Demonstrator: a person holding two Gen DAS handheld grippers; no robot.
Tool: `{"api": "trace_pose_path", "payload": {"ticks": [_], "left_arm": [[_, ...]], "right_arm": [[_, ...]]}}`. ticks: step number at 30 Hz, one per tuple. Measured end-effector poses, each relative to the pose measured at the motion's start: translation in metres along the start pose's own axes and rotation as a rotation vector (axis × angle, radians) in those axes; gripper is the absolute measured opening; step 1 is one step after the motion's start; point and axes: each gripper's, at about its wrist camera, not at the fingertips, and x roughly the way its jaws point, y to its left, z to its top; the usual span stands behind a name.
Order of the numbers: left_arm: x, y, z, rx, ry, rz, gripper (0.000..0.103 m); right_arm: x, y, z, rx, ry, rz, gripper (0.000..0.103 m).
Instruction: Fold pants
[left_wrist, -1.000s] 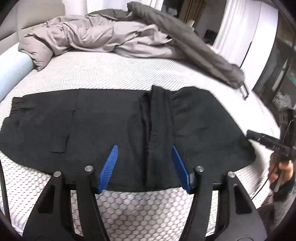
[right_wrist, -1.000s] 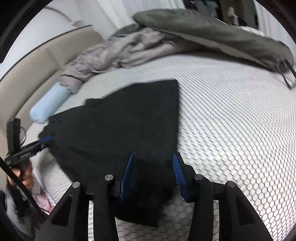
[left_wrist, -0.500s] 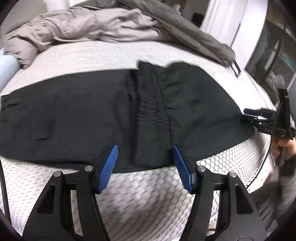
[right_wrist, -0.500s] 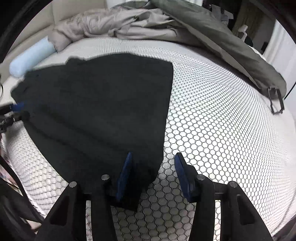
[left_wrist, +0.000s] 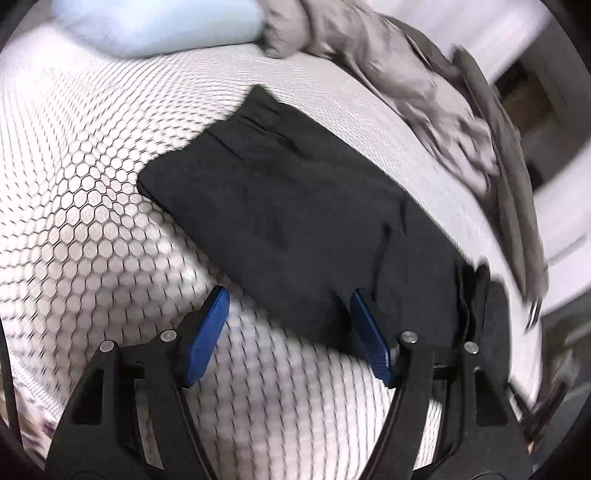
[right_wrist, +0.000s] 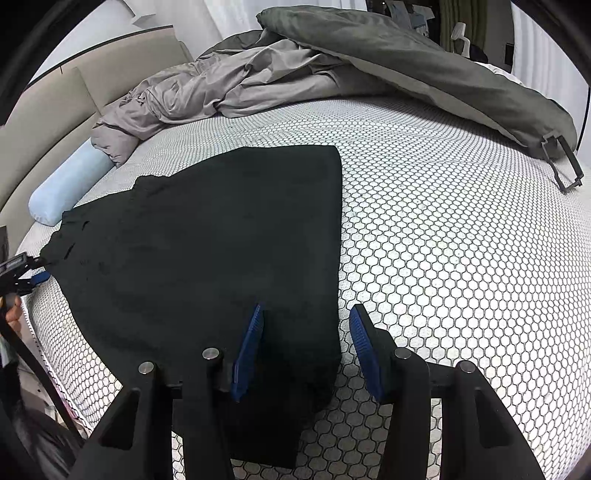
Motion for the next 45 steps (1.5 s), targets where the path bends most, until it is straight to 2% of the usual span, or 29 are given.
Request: {"api": "trace_pose_path", "payload": {"ticks": [2, 3, 5, 6, 7, 9, 11, 12, 15, 17, 18, 20, 21, 23, 25, 26, 27, 28, 30, 31, 32, 33, 34, 35, 37, 39, 42, 45], "left_arm": [[0.005, 0.013, 0.012, -0.085, -0.07, -0.047, 0.065], [0.008, 0.016, 0.018, -0.123, -0.096, -0.037, 0.06], [0.015, 0.018, 0.024, -0.165, -0.124, -0.001, 0.04], [0.019, 0.018, 0.026, -0.181, -0.125, 0.038, 0.018], [0.02, 0.017, 0.028, -0.19, -0.13, 0.033, 0.009], [0.015, 0.009, 0.029, -0.18, -0.171, 0.049, 0.003], [0.0, -0.015, 0.028, -0.105, -0.24, 0.098, 0.002], [-0.011, -0.039, 0.026, -0.044, -0.292, 0.109, 0.002], [-0.041, -0.102, 0.016, 0.101, -0.365, 0.049, 0.001], [-0.06, -0.146, -0.003, 0.203, -0.397, 0.012, 0.001], [-0.069, -0.179, -0.018, 0.279, -0.418, -0.013, 0.001], [-0.078, -0.224, -0.043, 0.372, -0.418, -0.065, 0.001], [-0.077, -0.258, -0.063, 0.436, -0.389, -0.114, 0.001], [-0.071, -0.299, -0.092, 0.51, -0.326, -0.183, 0.001], [-0.05, -0.341, -0.132, 0.595, -0.208, -0.268, 0.005], [-0.035, -0.36, -0.152, 0.648, -0.125, -0.301, 0.007], [-0.011, -0.383, -0.181, 0.715, 0.007, -0.341, 0.015], [0.006, -0.393, -0.2, 0.768, 0.104, -0.347, 0.024], [0.042, -0.407, -0.246, 0.924, 0.288, -0.343, 0.027], [0.05, -0.406, -0.258, 0.971, 0.302, -0.322, 0.027], [0.053, -0.403, -0.265, 0.993, 0.285, -0.305, 0.028], [0.051, -0.397, -0.269, 1.019, 0.25, -0.301, 0.036], [0.047, -0.391, -0.271, 1.032, 0.241, -0.319, 0.048], [0.04, -0.385, -0.269, 1.034, 0.234, -0.342, 0.054], [0.016, -0.361, -0.259, 0.994, 0.175, -0.375, 0.073], [-0.001, -0.345, -0.244, 0.947, 0.114, -0.399, 0.081], [-0.026, -0.32, -0.218, 0.903, 0.017, -0.405, 0.082], [-0.028, -0.296, -0.184, 0.822, -0.059, -0.322, 0.083]], "right_arm": [[0.0, 0.001, 0.001, 0.0, 0.0, 0.0, 0.051], [0.0, 0.001, 0.001, -0.001, 0.001, 0.001, 0.052], [0.001, 0.001, 0.0, 0.001, -0.001, 0.003, 0.055], [0.002, 0.001, -0.001, 0.0, -0.001, 0.001, 0.055], [0.002, 0.0, -0.002, 0.0, 0.0, -0.002, 0.055], [0.002, -0.003, -0.005, 0.004, 0.003, -0.003, 0.055], [0.0, -0.005, -0.007, 0.007, 0.002, -0.004, 0.055], [-0.003, -0.007, -0.008, 0.007, -0.003, -0.01, 0.055], [-0.008, -0.009, -0.008, 0.003, -0.018, -0.016, 0.055], [-0.014, -0.011, -0.007, 0.004, -0.032, -0.018, 0.055], [-0.016, -0.013, -0.007, 0.008, -0.038, -0.017, 0.055], [-0.02, -0.016, -0.007, 0.02, -0.05, -0.019, 0.055], [-0.022, -0.019, -0.008, 0.025, -0.052, -0.02, 0.055], [-0.027, -0.025, -0.009, 0.04, -0.06, -0.026, 0.055], [-0.032, -0.032, -0.011, 0.059, -0.071, -0.032, 0.055], [-0.036, -0.038, -0.011, 0.074, -0.086, -0.04, 0.055], [-0.041, -0.044, -0.012, 0.088, -0.104, -0.049, 0.055], [-0.045, -0.051, -0.011, 0.109, -0.124, -0.063, 0.055], [-0.052, -0.067, -0.01, 0.151, -0.151, -0.086, 0.056], [-0.054, -0.076, -0.011, 0.172, -0.159, -0.098, 0.056], [-0.054, -0.085, -0.012, 0.198, -0.158, -0.117, 0.057], [-0.053, -0.091, -0.012, 0.214, -0.154, -0.127, 0.057], [-0.052, -0.098, -0.013, 0.234, -0.144, -0.126, 0.057], [-0.052, -0.101, -0.013, 0.245, -0.133, -0.116, 0.057], [-0.05, -0.099, -0.012, 0.241, -0.124, -0.086, 0.057], [-0.049, -0.09, -0.01, 0.217, -0.119, -0.039, 0.057], [-0.048, -0.079, -0.008, 0.217, -0.105, 0.08, 0.057], [-0.039, -0.068, -0.006, 0.251, -0.052, 0.277, 0.056]]}}
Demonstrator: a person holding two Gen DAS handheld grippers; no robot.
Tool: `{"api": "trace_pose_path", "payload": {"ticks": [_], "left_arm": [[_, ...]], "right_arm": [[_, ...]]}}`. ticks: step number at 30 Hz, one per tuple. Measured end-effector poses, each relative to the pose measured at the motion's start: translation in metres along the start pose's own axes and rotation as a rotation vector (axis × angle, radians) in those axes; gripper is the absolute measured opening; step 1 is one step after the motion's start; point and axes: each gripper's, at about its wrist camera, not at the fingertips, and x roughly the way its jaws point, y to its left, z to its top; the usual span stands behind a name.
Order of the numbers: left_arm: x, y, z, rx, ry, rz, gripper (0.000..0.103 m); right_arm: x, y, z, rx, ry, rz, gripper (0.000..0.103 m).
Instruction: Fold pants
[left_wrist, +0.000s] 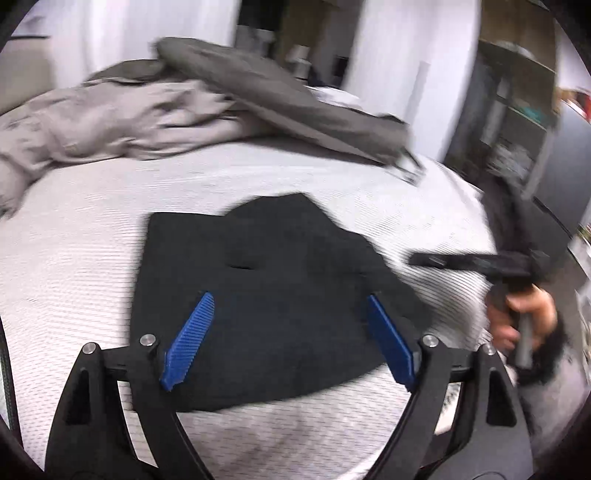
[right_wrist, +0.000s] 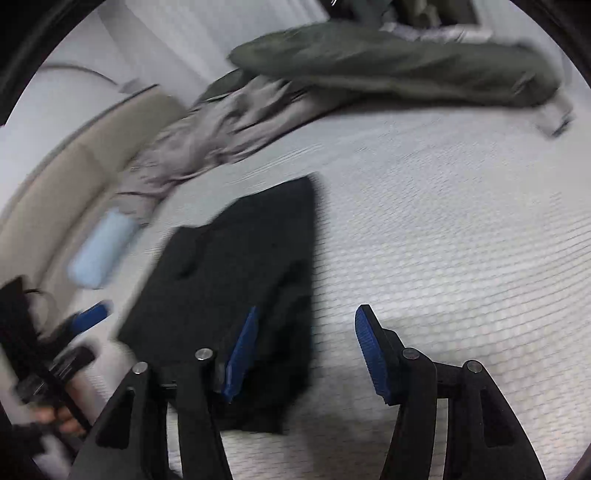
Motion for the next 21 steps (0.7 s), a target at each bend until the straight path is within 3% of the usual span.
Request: {"api": "trace_pose_path", "payload": {"ticks": [2, 5, 11, 21], "left_arm": [[0.006, 0.03, 0.0, -0.056, 0.012, 0.096, 0.083], [0.02, 0.061, -0.006, -0.119, 0.051, 0.176, 0.083], [0.017, 0.115, -0.026, -0.153, 0.079, 0.226, 0.083], [0.01, 0.106, -0.03, -0.106, 0.077, 0.244, 0.083]], "right_arm": [[0.01, 0.007, -0.002, 0.031, 0.036, 0.119, 0.052], [0.022, 0.016, -0.004, 0.049, 0.063, 0.177, 0.051], [0.039, 0.02, -0.002, 0.113, 0.101, 0.196, 0.049], [0.013, 0.028, 0.002, 0.085, 0.082, 0.179, 0.049]]}}
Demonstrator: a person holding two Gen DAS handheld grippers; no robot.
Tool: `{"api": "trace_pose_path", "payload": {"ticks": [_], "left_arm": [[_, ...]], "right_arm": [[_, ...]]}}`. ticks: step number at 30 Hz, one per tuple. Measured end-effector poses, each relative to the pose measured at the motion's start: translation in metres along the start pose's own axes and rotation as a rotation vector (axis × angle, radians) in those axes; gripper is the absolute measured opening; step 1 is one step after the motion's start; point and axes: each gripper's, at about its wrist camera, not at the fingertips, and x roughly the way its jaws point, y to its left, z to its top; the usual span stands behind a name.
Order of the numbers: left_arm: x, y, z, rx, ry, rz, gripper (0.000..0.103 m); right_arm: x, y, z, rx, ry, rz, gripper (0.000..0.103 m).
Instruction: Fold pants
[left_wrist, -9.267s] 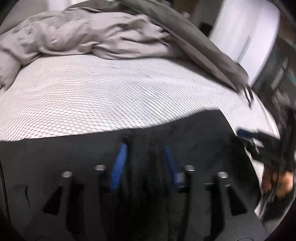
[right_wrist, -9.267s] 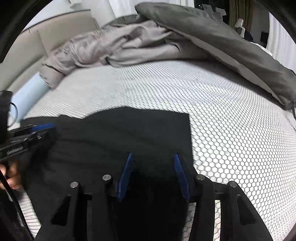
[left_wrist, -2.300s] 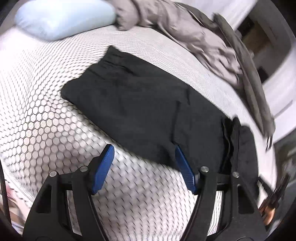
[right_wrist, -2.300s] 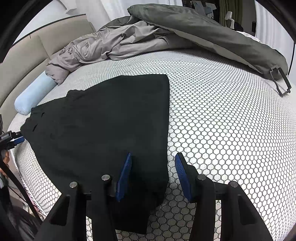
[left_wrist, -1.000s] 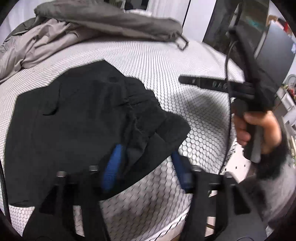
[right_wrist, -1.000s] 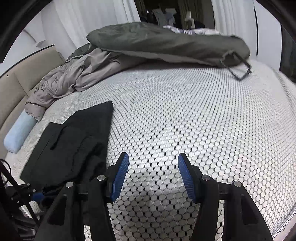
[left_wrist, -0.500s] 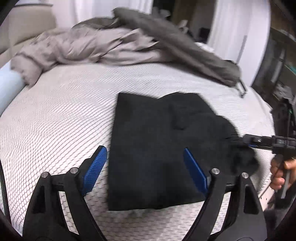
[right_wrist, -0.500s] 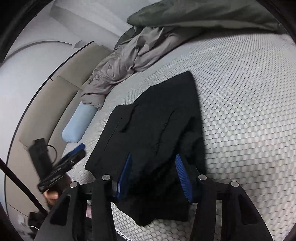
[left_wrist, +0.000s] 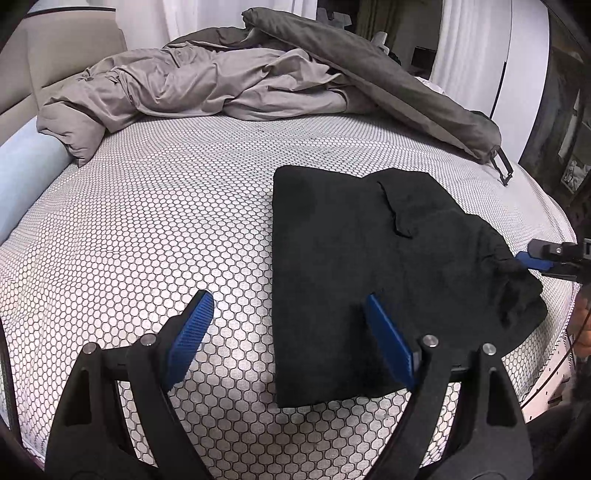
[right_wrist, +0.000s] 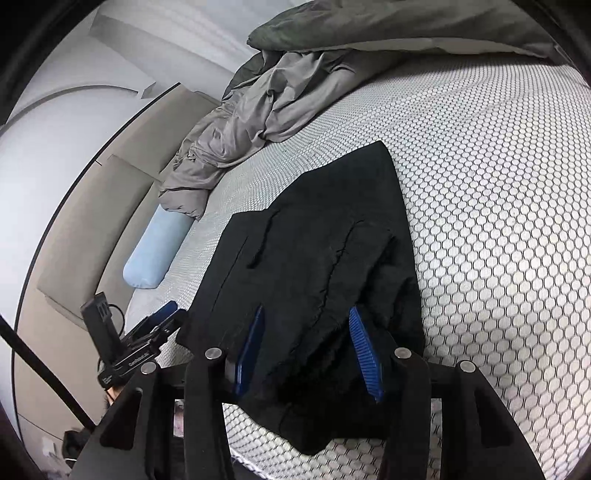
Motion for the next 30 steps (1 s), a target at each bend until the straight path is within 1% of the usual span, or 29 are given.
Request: {"api": "trace_pose_path", "payload": {"ticks": [1, 3, 5, 6, 8, 9, 10, 11, 13, 14, 17, 20, 22, 23, 24, 25, 26, 27, 28, 29, 30], "left_arm": [[0.0, -0.001, 0.0, 0.002, 0.001, 0.0, 0.083], [-0.001, -0.005, 0.0, 0.007, 0.003, -0.001, 0.083], [0.001, -0.008, 0.0, 0.015, 0.007, -0.001, 0.083], [0.002, -0.01, 0.0, 0.019, 0.008, -0.001, 0.083], [0.003, -0.012, 0.001, 0.025, 0.009, -0.002, 0.083], [0.004, -0.012, 0.001, 0.025, 0.01, -0.002, 0.083], [0.004, -0.012, 0.001, 0.022, 0.009, 0.0, 0.083], [0.004, -0.011, 0.001, 0.019, 0.008, 0.001, 0.083], [0.002, -0.008, 0.003, 0.003, 0.0, -0.001, 0.083], [0.001, -0.006, 0.005, -0.006, -0.006, -0.004, 0.083], [-0.005, -0.001, 0.009, -0.035, -0.027, -0.015, 0.083], [-0.005, 0.001, 0.012, -0.049, -0.029, -0.022, 0.083], [-0.003, -0.001, 0.011, -0.044, -0.018, -0.024, 0.083], [-0.001, -0.003, 0.011, -0.034, -0.01, -0.025, 0.083], [0.001, -0.006, 0.009, -0.018, -0.002, -0.024, 0.083], [0.003, -0.008, 0.008, -0.006, 0.002, -0.021, 0.083], [0.005, -0.012, 0.007, 0.012, 0.008, -0.017, 0.083], [0.006, -0.015, 0.006, 0.023, 0.012, -0.015, 0.083], [0.006, -0.018, 0.005, 0.035, 0.014, -0.013, 0.083], [0.007, -0.021, 0.005, 0.041, 0.014, -0.015, 0.083], [0.007, -0.023, 0.004, 0.045, 0.013, -0.02, 0.083]], "right_arm": [[-0.001, 0.0, -0.001, 0.008, 0.011, 0.021, 0.049], [-0.002, -0.001, -0.003, 0.012, 0.028, 0.036, 0.049], [-0.001, 0.0, -0.007, 0.013, 0.061, 0.086, 0.049], [0.001, -0.001, -0.009, 0.018, 0.065, 0.098, 0.049], [0.007, -0.001, -0.01, 0.022, 0.067, 0.095, 0.049], [0.015, -0.002, -0.01, 0.029, 0.074, 0.078, 0.049], [0.02, -0.002, -0.01, 0.036, 0.081, 0.067, 0.044], [0.027, -0.002, -0.011, 0.041, 0.092, 0.048, 0.026], [0.031, 0.003, -0.012, 0.021, 0.086, -0.003, 0.01], [0.03, 0.006, -0.013, 0.009, 0.078, -0.01, 0.006], [0.001, 0.038, -0.018, -0.103, 0.026, 0.011, 0.006], [-0.023, 0.055, -0.03, -0.153, 0.017, 0.001, 0.006], [-0.027, 0.054, -0.039, -0.166, 0.033, -0.057, 0.006], [-0.023, 0.051, -0.042, -0.177, 0.042, -0.126, 0.007], [-0.014, 0.044, -0.045, -0.182, 0.067, -0.199, 0.009], [-0.004, 0.033, -0.048, -0.166, 0.119, -0.221, 0.011], [-0.001, 0.025, -0.049, -0.139, 0.132, -0.195, 0.011], [-0.005, 0.014, -0.048, -0.085, 0.116, -0.134, 0.012], [-0.011, 0.01, -0.046, -0.056, 0.109, -0.108, 0.015], [-0.016, 0.01, -0.044, -0.044, 0.098, -0.097, 0.017], [-0.026, 0.009, -0.041, -0.047, 0.067, -0.101, 0.019]]}}
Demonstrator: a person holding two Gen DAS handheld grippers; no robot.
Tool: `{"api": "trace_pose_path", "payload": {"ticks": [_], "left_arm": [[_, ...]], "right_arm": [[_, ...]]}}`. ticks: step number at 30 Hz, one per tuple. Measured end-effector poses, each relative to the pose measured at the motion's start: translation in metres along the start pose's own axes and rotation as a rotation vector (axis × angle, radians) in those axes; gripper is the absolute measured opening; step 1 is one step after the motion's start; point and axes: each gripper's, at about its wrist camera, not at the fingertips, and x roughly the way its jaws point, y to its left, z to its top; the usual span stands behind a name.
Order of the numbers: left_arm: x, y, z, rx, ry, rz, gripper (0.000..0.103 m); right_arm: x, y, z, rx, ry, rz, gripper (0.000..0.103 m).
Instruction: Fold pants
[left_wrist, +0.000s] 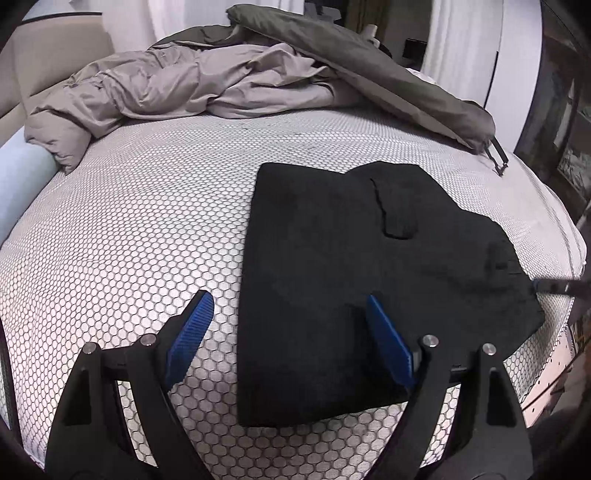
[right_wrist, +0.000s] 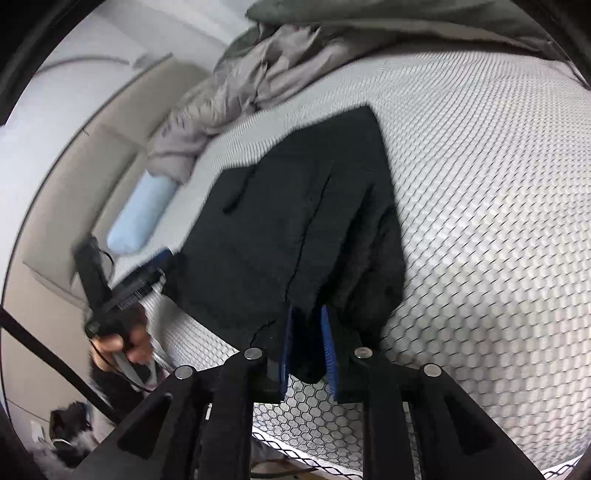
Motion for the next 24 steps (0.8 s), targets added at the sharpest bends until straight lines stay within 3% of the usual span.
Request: {"api": "trace_pose_path", "payload": {"ticks": [2, 5, 7, 10, 17, 22, 24], "left_arm": [[0.001, -0.003, 0.0, 0.005, 0.0, -0.002, 0.083], [0.003, -0.005, 0.0, 0.001, 0.007, -0.003, 0.083], [0.003, -0.005, -0.001, 0.001, 0.009, -0.003, 0.083], [0.003, -0.004, -0.001, 0.002, 0.008, -0.002, 0.083], [0.003, -0.002, -0.002, 0.006, 0.012, -0.001, 0.083], [0.004, -0.003, -0.004, 0.011, 0.014, 0.003, 0.083], [0.005, -0.002, -0.004, 0.011, 0.017, 0.005, 0.083]], "right_arm": [[-0.007, -0.003, 0.001, 0.017, -0.023, 0.016, 0.026], [-0.002, -0.01, 0.001, 0.065, 0.004, 0.083, 0.027], [0.005, -0.01, -0.001, 0.063, 0.035, 0.065, 0.028], [0.011, -0.016, -0.001, 0.088, 0.055, 0.074, 0.038], [0.011, -0.023, 0.0, 0.115, 0.047, 0.122, 0.039], [0.004, -0.015, 0.007, 0.117, 0.004, 0.217, 0.039], [0.013, -0.015, 0.007, 0.112, 0.03, 0.199, 0.039]]}}
